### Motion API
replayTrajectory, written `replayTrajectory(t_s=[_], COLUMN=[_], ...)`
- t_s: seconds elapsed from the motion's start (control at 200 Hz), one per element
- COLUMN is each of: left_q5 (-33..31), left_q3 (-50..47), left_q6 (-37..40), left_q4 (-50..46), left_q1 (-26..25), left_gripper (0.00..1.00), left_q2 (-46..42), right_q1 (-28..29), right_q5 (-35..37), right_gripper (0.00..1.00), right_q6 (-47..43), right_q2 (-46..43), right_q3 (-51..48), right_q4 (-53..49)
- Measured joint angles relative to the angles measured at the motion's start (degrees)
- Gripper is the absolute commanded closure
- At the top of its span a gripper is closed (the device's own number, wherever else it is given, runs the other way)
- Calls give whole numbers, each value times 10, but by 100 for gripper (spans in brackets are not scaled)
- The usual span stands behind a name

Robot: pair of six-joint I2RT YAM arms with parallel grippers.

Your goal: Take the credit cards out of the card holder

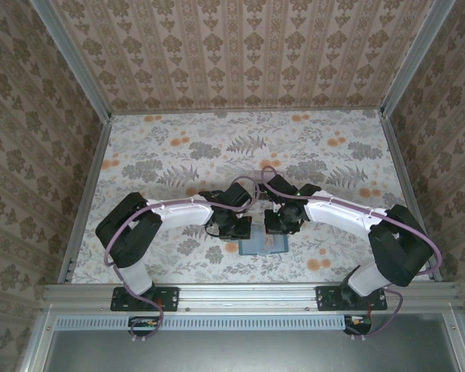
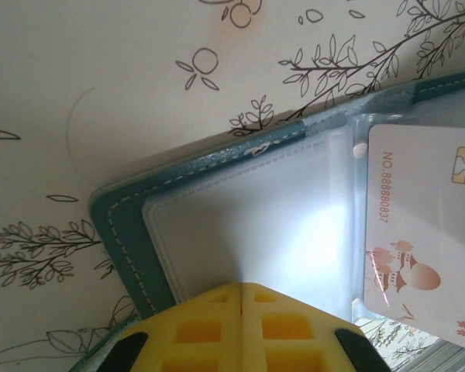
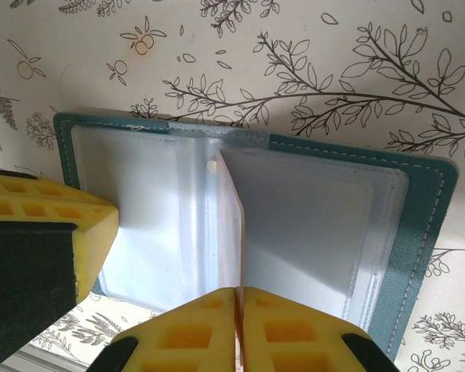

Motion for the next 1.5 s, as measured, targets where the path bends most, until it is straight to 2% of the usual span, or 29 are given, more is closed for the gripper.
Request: replayTrajectory(t_s=[0.485, 0.73, 0.89, 1.075, 1.345, 1.5], left_q5=[-7, -17, -21, -23, -29, -31], left_q3=[4, 4, 4, -4, -38, -56], left_q6=[0, 0, 0, 0, 0, 0], left_q4=[-33, -46, -52, -52, -51, -51], left_q1=[0, 0, 1, 6, 17, 21], left_gripper=[95, 93, 93, 93, 93, 93], left_q2=[-14, -38, -44, -61, -80, -91], right_q1=[0, -2, -5, -7, -14, -17], right_q5=[0, 5, 28, 62, 79, 82], right_gripper=[92, 92, 94, 100, 100, 100], right_q6=[-2, -64, -162, -332, -599, -704], right_q2=[-14, -22, -22, -8, 10, 24], right_q3=[14, 61, 91, 109, 115, 152], right_q4=[-14, -64, -102, -122, -156, -184])
